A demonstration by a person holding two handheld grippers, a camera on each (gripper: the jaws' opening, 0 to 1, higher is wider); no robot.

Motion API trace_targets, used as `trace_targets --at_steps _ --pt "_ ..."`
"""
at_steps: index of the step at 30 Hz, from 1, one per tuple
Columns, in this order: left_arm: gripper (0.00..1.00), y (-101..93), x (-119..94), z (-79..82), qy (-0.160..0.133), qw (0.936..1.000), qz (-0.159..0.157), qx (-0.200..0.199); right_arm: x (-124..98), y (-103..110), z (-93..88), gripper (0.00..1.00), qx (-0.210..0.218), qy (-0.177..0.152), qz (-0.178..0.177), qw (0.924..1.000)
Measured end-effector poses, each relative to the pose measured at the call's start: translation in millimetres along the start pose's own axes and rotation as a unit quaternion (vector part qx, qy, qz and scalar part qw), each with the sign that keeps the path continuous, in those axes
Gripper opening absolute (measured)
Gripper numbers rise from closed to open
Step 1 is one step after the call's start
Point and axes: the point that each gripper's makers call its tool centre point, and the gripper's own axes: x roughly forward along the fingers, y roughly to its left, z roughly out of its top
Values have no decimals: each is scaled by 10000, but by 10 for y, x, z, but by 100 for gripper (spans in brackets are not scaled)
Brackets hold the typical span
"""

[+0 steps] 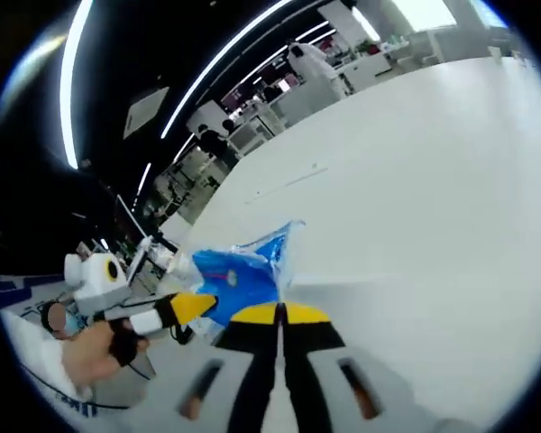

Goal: Arrange the tabletop items into an orderly group along one side of the table until the central work area is clear of visible clutter.

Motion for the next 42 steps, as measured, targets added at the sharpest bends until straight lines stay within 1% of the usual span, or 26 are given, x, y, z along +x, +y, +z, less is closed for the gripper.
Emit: trace_targets --at_steps 1,4,7,10,15,18,20,21,24,27,30,33,36,38,42 --pt "0 0 22 6 17 10000 -18 20 18 -42 -9 0 8 0 -66 10000" --pt "0 50 89 2 138 9999 -1 88 59 -84 -20 0 133 1 -93 9999" --pt "0 70 110 15 129 9999 46 87 126 -108 -31 0 108 58 -121 9999" --pt "0 139 170 -8 176 9996 175 135 193 -117 -6 0 56 67 -111 9999" --pt "0 218 230 -31 267 9994 227 22 276 -157 -10 0 30 121 -182 9998" --pt "0 226 288 -48 300 9994 177 35 303 -218 -47 0 -122 203 -264 9994" --pt "0 223 324 -52 272 9994 152 -158 305 -271 -67 0 -14 221 -308 9993" --pt "0 223 337 -57 289 9993 157 -184 312 -305 -69 0 14 214 -327 9992" --pt "0 204 389 -126 425 9989 178 15 340 -363 -100 0 26 270 -396 9988" --pt "0 234 400 -179 488 9985 226 -106 379 -396 -117 0 52 320 -415 9986" --pt "0 263 426 -213 527 9981 305 -100 416 -401 -148 0 47 395 -383 9985" --pt "0 286 476 -262 616 9974 380 -58 432 -438 -206 0 106 510 -422 9978" --pt "0 306 515 -346 754 9959 475 -185 443 -479 -252 0 123 581 -466 9971" --pt "0 309 526 -392 829 9951 520 -105 454 -499 -285 0 137 631 -484 9967" --pt "0 340 542 -431 898 9942 591 37 490 -521 -324 0 83 709 -510 9961"
